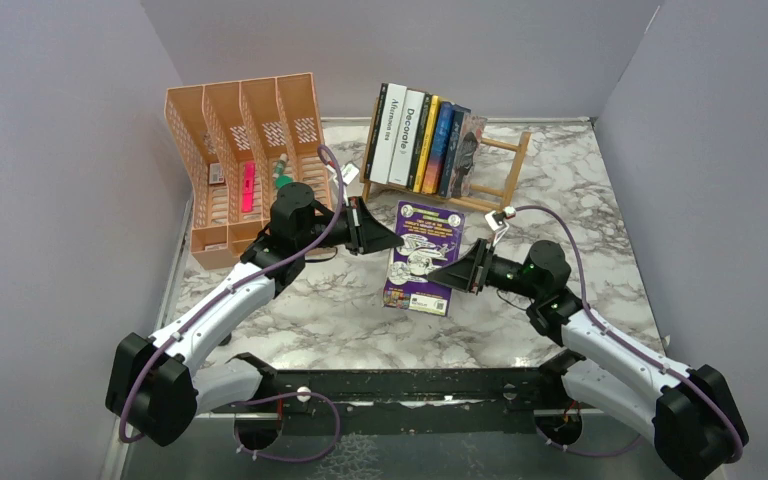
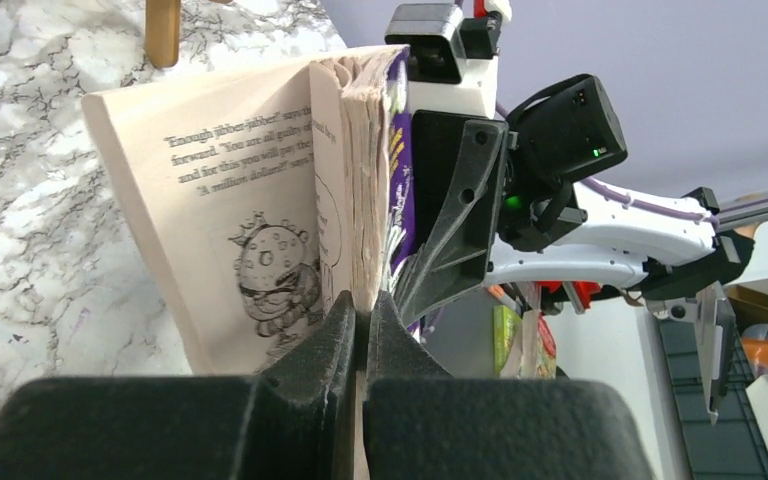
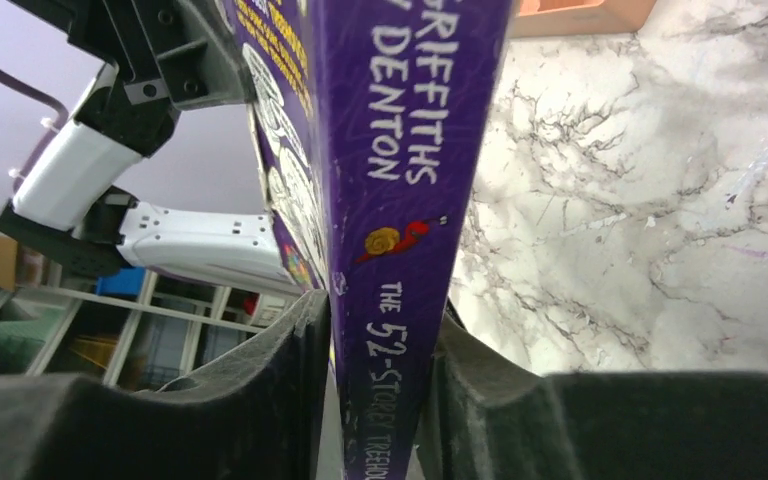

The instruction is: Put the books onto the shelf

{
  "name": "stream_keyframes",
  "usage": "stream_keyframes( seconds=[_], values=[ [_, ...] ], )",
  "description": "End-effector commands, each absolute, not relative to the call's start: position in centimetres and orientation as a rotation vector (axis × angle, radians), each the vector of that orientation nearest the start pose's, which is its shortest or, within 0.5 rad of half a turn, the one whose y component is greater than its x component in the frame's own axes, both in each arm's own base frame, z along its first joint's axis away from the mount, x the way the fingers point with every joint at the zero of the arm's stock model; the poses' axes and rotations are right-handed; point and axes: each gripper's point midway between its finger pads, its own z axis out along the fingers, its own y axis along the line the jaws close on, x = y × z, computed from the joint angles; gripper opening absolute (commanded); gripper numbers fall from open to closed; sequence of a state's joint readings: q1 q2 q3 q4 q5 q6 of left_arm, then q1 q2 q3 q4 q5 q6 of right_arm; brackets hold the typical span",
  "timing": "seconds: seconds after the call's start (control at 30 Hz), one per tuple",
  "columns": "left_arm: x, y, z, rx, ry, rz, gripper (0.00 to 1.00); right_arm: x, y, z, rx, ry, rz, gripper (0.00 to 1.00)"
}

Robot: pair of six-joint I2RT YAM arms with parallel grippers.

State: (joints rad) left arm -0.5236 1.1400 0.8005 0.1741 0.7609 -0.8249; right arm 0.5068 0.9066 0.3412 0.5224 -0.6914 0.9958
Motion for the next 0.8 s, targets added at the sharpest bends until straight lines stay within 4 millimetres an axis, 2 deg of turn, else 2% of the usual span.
stream_keyframes(
  seconds=[0.0,0.03,0.13,0.3,0.37,0.47,0.53,0.77],
  values=[
    [20.7,-29.0,27.3,0.428,1.933,-1.596,0.00,19.3,25.9,25.5,-0.176,1.689,1.645,0.30],
    [21.0,-28.8,27.1,0.416,1.944,-1.564,0.02,19.4,25.9,25.5,-0.178,1.694,1.636,0.23],
    [22.3,-27.8,26.1,0.358,1.984,-1.433,0.18,19.9,25.8,25.2,-0.186,1.717,1.584,0.02],
    [24.6,-24.9,24.8,0.242,2.070,-1.137,0.47,21.5,25.0,25.2,-0.196,1.748,1.404,0.01],
    [25.3,-23.0,24.6,0.183,2.109,-0.981,0.54,22.4,24.4,26.2,-0.199,1.741,1.307,0.01],
    [25.8,-20.4,24.7,0.131,2.103,-0.811,0.67,24.0,23.3,28.7,-0.193,1.745,1.160,0.01],
    [25.8,-19.1,24.7,0.109,2.092,-0.740,0.71,25.3,22.5,30.2,-0.180,1.743,1.053,0.01],
    [25.4,-16.9,23.7,0.126,2.097,-0.601,0.74,30.9,17.5,32.0,-0.040,1.816,0.577,0.01]
  ],
)
